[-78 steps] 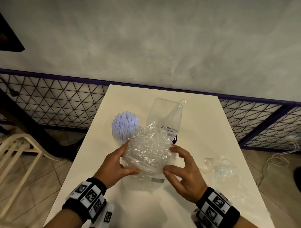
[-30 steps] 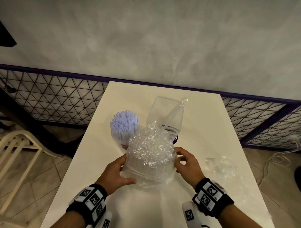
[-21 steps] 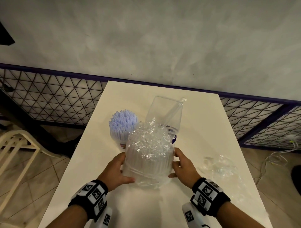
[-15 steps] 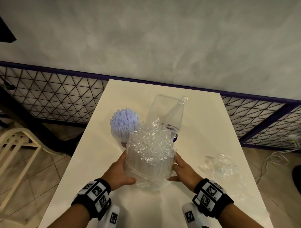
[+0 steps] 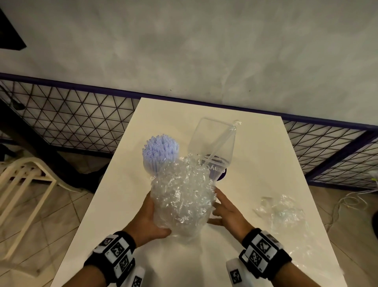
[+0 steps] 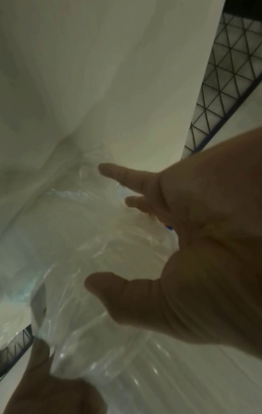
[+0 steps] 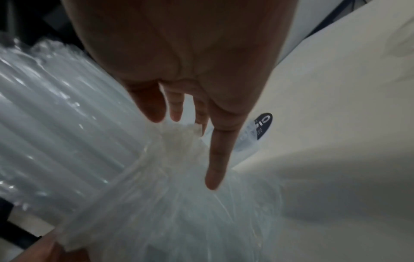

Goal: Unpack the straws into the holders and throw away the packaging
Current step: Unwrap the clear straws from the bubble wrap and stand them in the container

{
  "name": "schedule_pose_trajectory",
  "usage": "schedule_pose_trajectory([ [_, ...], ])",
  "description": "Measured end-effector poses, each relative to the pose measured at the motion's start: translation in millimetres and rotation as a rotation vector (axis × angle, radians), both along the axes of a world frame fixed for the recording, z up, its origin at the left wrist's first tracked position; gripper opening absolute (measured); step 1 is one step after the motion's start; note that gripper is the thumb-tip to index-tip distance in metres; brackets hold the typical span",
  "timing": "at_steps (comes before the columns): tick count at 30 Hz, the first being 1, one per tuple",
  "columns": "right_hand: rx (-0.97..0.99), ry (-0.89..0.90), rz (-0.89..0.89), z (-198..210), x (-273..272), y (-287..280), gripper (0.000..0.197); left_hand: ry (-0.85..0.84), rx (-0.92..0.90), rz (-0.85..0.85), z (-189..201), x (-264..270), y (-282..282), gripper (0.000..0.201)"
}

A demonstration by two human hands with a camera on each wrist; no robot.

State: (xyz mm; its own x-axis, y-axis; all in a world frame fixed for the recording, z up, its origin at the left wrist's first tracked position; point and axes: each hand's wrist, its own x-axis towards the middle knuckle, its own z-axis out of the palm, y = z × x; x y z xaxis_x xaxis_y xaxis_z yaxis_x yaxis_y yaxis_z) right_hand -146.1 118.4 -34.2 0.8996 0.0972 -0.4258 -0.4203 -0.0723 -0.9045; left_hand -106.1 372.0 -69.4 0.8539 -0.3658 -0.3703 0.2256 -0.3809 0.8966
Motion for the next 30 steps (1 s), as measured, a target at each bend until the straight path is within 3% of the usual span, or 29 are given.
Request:
schedule_pose_trajectory([
  [2,-0.095,-0.081,0.157,8,-3,-4,0.086,-0.024,-0.013,-0.006,6,-5,4,0.114],
  [5,-0.286,-0.114,0.355,13,-5,4,0.119,-0.057,-0.002,-0.006,13,-7,8,0.107],
  [9,-0.249,-0.193,0.286,11,1,24,0.138,-0.085,-0.003,-0.057,22,-2,11,0.107],
  [12,-0.209,-0.267,0.231,9,9,33,0.132,-0.108,-0.07,-0.049,30,3,17,0.115],
  [15,-0.206,-0.24,0.2,11,15,43,0.122,-0.169,-0.053,-0.055,36,10,26,0.117],
  [18,-0.245,-0.203,0.2,6,18,55,0.12,-0.119,-0.047,-0.086,34,13,31,0.12],
  [22,-0.273,-0.179,0.197,10,19,62,0.093,-0.06,-0.001,-0.097,21,14,32,0.108],
  [26,-0.308,-0.207,0.177,7,21,64,0.075,-0.106,0.044,-0.102,18,19,31,0.107],
  [30,-0.33,-0.233,0.226,2,24,66,0.086,-0.097,0.026,-0.08,12,20,33,0.106],
])
